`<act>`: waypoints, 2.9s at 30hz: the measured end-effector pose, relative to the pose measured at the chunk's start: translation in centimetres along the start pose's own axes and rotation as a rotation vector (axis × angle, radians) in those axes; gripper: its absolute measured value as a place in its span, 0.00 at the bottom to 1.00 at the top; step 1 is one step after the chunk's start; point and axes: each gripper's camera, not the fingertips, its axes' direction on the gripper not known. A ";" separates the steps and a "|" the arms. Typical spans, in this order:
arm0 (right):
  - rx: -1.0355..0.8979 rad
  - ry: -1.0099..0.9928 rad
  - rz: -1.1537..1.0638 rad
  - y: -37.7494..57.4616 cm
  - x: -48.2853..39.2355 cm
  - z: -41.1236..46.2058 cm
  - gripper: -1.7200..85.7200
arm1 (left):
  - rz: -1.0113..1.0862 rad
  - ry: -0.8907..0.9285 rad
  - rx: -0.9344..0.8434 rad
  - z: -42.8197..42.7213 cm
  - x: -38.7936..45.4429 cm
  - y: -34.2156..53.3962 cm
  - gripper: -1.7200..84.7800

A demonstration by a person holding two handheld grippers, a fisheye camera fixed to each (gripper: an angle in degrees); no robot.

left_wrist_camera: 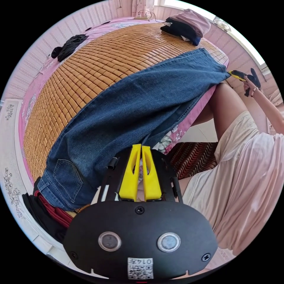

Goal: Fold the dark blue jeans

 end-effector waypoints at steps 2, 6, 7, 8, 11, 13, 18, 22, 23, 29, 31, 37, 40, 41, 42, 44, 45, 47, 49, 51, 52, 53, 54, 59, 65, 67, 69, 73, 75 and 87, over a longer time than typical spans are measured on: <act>0.089 -0.074 -0.038 -0.1 -0.8 -2.1 0.02 | -0.007 0.001 0.076 -1.6 -0.1 0.5 0.01; 0.308 -0.190 -0.289 0.6 -4.8 -7.4 0.02 | -0.040 0.051 0.241 -4.8 -1.0 2.4 0.01; 0.324 -0.188 -0.310 0.6 -4.7 -7.8 0.02 | -0.034 0.053 0.267 -5.0 -0.9 2.9 0.01; 0.322 -0.173 -0.310 0.6 -4.5 -7.7 0.02 | -0.015 0.065 0.260 -4.6 -0.6 3.2 0.01; 0.148 0.006 -0.192 0.7 -1.0 -3.7 0.03 | 0.002 0.136 0.128 -0.6 0.3 2.8 0.01; -0.046 0.060 -0.008 0.8 2.3 0.6 0.03 | -0.013 0.105 0.077 1.6 1.0 2.4 0.01; 0.170 0.150 -0.110 -0.7 -2.0 -0.5 0.05 | -0.057 0.069 0.020 3.5 1.4 1.3 0.01; 0.140 0.136 -0.326 -6.1 -9.0 2.9 0.12 | -0.061 0.077 0.012 3.7 1.6 1.3 0.01; 0.123 0.135 -0.338 -6.9 -9.7 3.7 0.12 | -0.069 0.083 0.009 3.8 1.5 1.2 0.01; -0.090 0.329 -0.357 -11.1 -12.2 10.6 0.06 | -0.037 0.052 -0.008 3.5 2.4 1.1 0.01; -0.013 0.281 -0.429 -10.7 -13.3 8.1 0.03 | 0.017 0.027 -0.002 3.2 3.0 1.3 0.01; 0.126 0.227 -0.492 -12.5 -16.2 3.1 0.02 | 0.024 0.054 0.066 1.0 2.7 1.1 0.01; -0.002 0.350 -0.413 -14.3 -15.5 6.6 0.04 | 0.017 0.050 0.022 2.3 2.8 0.3 0.01; -0.017 0.390 -0.392 -14.3 -15.2 7.1 0.04 | 0.034 0.046 -0.008 3.3 3.1 0.3 0.01; -0.021 0.449 -0.369 -13.8 -14.4 7.3 0.06 | 0.042 0.042 -0.021 3.8 3.2 0.3 0.01; 0.042 0.448 -0.334 -12.1 -12.7 6.1 0.07 | 0.058 0.021 -0.022 4.5 3.6 0.6 0.01; 0.065 0.424 -0.289 -10.7 -11.0 5.1 0.09 | 0.057 0.020 -0.021 4.5 3.6 0.6 0.01; 0.081 0.349 -0.198 -8.3 -7.7 3.6 0.11 | 0.041 0.033 -0.007 4.4 3.4 1.1 0.01; 0.072 0.183 -0.043 -4.6 -2.9 3.0 0.14 | 0.028 0.048 0.009 4.4 3.2 1.6 0.01; 0.028 0.064 0.095 -2.2 0.3 3.9 0.15 | 0.019 0.060 0.022 4.2 3.0 2.1 0.01; -0.009 -0.013 0.173 -1.2 1.8 5.0 0.14 | 0.016 0.065 0.028 4.0 2.9 2.4 0.01; -0.025 -0.059 0.205 -0.8 2.4 5.7 0.14 | 0.017 0.067 0.034 3.8 2.9 2.7 0.01; -0.052 -0.177 0.237 -0.5 3.0 6.9 0.09 | 0.019 0.067 0.038 3.7 2.9 2.8 0.01; 0.029 -0.226 0.095 -0.6 1.0 5.3 0.03 | 0.042 0.048 0.078 1.9 2.5 4.2 0.01; -0.057 -0.112 0.144 -0.2 2.1 8.8 0.02 | 0.055 0.032 -0.006 3.9 2.5 5.1 0.01; 0.006 -0.115 0.134 0.6 1.6 8.5 0.02 | 0.045 0.031 -0.007 3.9 2.4 5.5 0.01; -0.028 -0.096 0.131 0.8 1.2 8.9 0.02 | 0.039 0.036 -0.002 3.7 2.2 6.0 0.01; -0.005 0.058 0.095 1.1 -1.5 8.2 0.02 | 0.066 0.025 0.025 2.9 2.4 7.7 0.01; 0.020 0.093 -0.005 1.1 -4.6 7.7 0.02 | 0.080 0.005 0.037 2.5 2.7 8.5 0.01; -0.425 -0.243 -1.238 16.6 -43.1 21.2 0.11 | -0.036 0.031 0.162 0.1 0.1 15.2 0.02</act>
